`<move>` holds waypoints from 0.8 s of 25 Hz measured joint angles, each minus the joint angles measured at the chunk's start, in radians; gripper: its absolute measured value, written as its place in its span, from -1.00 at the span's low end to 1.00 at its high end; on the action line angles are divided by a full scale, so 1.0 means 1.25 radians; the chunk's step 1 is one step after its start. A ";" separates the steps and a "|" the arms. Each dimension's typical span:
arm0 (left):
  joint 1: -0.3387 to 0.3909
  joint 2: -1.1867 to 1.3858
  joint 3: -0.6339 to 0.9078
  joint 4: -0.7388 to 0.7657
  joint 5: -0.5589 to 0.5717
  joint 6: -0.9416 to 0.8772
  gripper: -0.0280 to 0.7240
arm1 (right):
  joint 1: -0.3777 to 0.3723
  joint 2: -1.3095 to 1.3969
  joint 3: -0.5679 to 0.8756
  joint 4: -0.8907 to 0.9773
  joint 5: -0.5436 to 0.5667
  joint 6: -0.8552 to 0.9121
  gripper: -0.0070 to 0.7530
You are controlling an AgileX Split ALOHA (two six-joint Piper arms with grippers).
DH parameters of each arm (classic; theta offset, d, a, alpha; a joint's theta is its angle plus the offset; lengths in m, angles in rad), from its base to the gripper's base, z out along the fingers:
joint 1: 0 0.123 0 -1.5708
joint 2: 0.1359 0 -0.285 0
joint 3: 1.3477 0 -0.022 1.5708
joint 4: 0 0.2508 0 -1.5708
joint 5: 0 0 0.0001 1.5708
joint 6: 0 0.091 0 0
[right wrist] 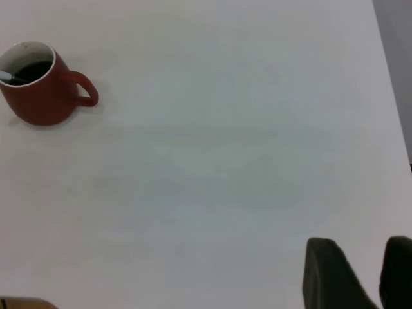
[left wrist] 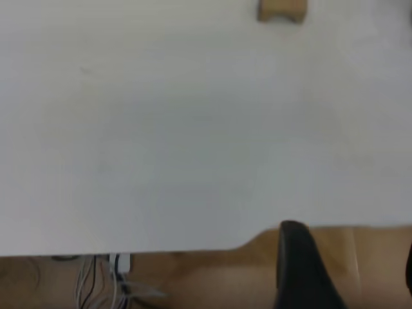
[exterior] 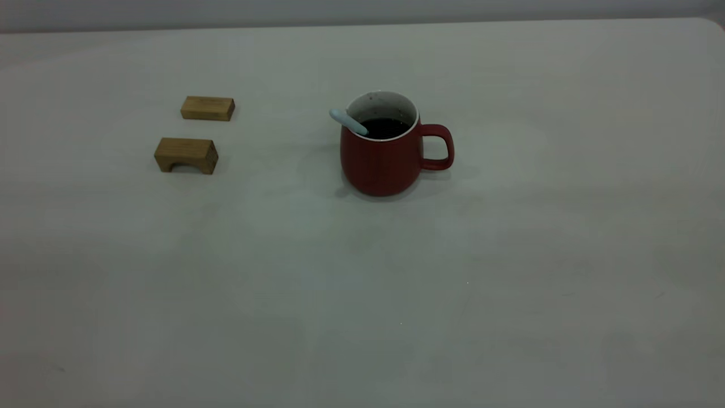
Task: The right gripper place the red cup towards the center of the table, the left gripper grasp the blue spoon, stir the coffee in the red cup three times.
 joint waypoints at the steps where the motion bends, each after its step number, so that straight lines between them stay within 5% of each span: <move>1: 0.001 -0.017 0.009 0.000 0.000 -0.002 0.31 | 0.000 0.000 0.000 0.000 0.000 0.000 -0.36; 20: -0.038 -0.147 0.025 0.010 0.013 0.014 0.31 | 0.000 0.000 0.000 0.000 0.000 0.000 -0.36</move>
